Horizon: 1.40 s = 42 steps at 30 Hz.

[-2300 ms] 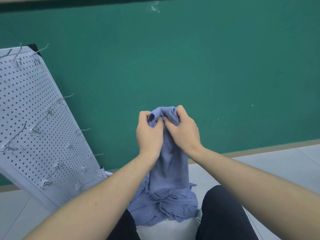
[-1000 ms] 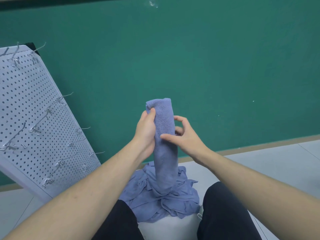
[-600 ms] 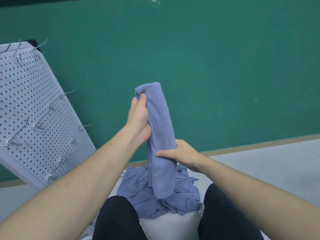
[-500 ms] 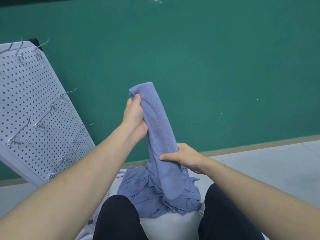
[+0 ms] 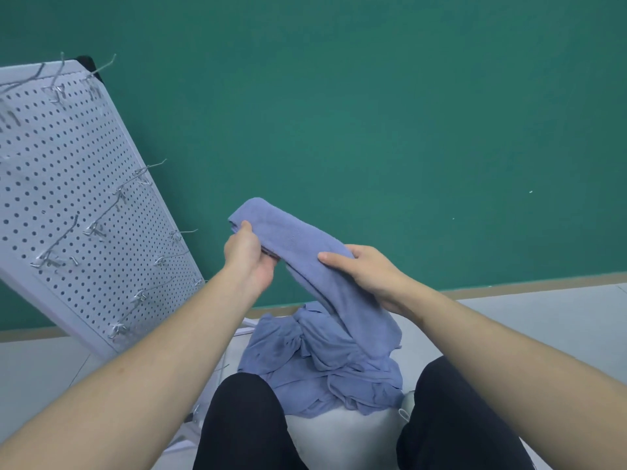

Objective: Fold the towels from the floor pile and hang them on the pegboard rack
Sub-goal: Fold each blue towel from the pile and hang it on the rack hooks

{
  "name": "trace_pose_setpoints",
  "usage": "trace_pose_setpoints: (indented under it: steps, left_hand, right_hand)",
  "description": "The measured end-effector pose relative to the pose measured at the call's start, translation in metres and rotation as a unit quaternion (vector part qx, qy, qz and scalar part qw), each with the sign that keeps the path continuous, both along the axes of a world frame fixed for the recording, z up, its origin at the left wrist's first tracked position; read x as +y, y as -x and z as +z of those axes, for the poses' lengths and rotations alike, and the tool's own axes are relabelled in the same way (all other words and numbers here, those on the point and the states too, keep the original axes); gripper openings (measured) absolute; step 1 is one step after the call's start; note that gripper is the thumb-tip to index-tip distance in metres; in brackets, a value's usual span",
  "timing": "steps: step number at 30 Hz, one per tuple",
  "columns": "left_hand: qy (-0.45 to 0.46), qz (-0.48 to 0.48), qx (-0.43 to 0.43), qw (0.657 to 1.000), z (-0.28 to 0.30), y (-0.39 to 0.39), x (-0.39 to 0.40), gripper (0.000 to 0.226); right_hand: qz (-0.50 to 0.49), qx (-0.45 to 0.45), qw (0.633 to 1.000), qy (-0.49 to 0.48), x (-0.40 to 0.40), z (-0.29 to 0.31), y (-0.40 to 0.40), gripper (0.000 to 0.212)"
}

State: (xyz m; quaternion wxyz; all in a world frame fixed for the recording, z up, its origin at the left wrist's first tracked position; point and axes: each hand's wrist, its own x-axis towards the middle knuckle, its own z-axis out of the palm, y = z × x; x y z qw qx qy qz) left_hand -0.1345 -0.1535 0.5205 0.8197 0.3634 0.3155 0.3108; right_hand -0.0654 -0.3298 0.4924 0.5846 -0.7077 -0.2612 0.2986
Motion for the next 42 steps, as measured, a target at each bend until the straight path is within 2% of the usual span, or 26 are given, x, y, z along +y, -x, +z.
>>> trace_pose_setpoints:
  steps: [3,6,8,10,12,14,16,18,20,21,23,26,28,30,32,34,36,39,42]
  left_hand:
    - [0.051,-0.018,0.009,0.998,-0.026,0.013,0.015,0.028]
    - [0.085,-0.039,0.053,0.994,-0.046,0.032,0.027,0.021]
    - [0.068,-0.086,0.113,0.988,-0.053,0.047,0.03,0.014]
    - [-0.007,-0.113,0.181,0.977,-0.053,0.057,0.031,0.01]
    - [-0.153,-0.083,0.227,0.958,-0.045,0.061,0.034,0.005]
    - [-0.311,-0.078,0.201,0.926,-0.028,0.062,0.038,0.011]
    - [-0.4,-0.137,0.155,0.893,-0.004,0.059,0.038,0.021]
    - [-0.449,-0.208,0.127,0.86,0.016,0.052,0.041,0.025]
    - [-0.472,-0.267,0.135,0.829,0.032,0.045,0.048,0.032]
    - [-0.47,-0.291,0.15,0.82,0.039,0.043,0.054,0.037]
    - [-0.447,-0.335,0.173,0.811,0.049,0.04,0.066,0.034]
    - [-0.401,-0.36,0.148,0.829,0.057,0.035,0.091,0.031]
    - [-0.357,-0.349,0.113,0.859,0.06,0.03,0.107,0.037]
    - [-0.329,-0.316,0.085,0.886,0.065,0.023,0.118,0.031]
    - [-0.295,-0.266,0.049,0.917,0.072,0.013,0.132,0.035]
    - [-0.263,-0.22,0.003,0.939,0.082,0.005,0.147,0.048]
    - [-0.252,-0.187,-0.022,0.949,0.094,-0.002,0.164,0.052]
    - [-0.238,-0.163,-0.048,0.956,0.111,-0.01,0.184,0.043]
    - [-0.243,-0.151,-0.048,0.957,0.121,-0.014,0.207,0.054]
  right_hand:
    - [0.022,0.0,0.999,-0.031,0.01,0.006,-0.004,0.026]
    - [0.025,0.019,0.997,-0.073,0.021,0.011,-0.009,0.053]
    - [0.064,0.013,0.994,-0.083,0.027,0.018,-0.011,0.058]
    - [0.109,-0.001,0.991,-0.078,0.033,0.026,-0.012,0.055]
    - [0.15,-0.017,0.986,-0.063,0.039,0.035,-0.016,0.053]
    - [0.175,-0.029,0.983,-0.042,0.049,0.043,-0.02,0.051]
    - [0.186,-0.049,0.981,-0.026,0.06,0.049,-0.023,0.054]
    - [0.192,-0.08,0.978,-0.02,0.072,0.056,-0.026,0.057]
    - [0.209,-0.079,0.974,-0.04,0.084,0.063,-0.031,0.054]
    - [0.218,-0.071,0.972,-0.051,0.089,0.067,-0.035,0.052]
    - [0.243,-0.057,0.966,-0.065,0.099,0.074,-0.045,0.051]
    - [0.272,-0.031,0.96,-0.057,0.117,0.089,-0.058,0.044]
    - [0.296,0.024,0.953,-0.064,0.132,0.101,-0.069,0.037]
    - [0.315,0.05,0.946,-0.058,0.149,0.111,-0.08,0.037]
    - [0.302,-0.02,0.952,-0.05,0.17,0.119,-0.089,0.041]
    - [0.256,-0.116,0.956,-0.084,0.19,0.128,-0.094,0.042]
    - [0.238,-0.173,0.946,-0.133,0.205,0.135,-0.097,0.05]
    - [0.243,-0.256,0.924,-0.147,0.224,0.138,-0.099,0.067]
    - [0.174,-0.334,0.909,-0.176,0.255,0.138,-0.101,0.058]
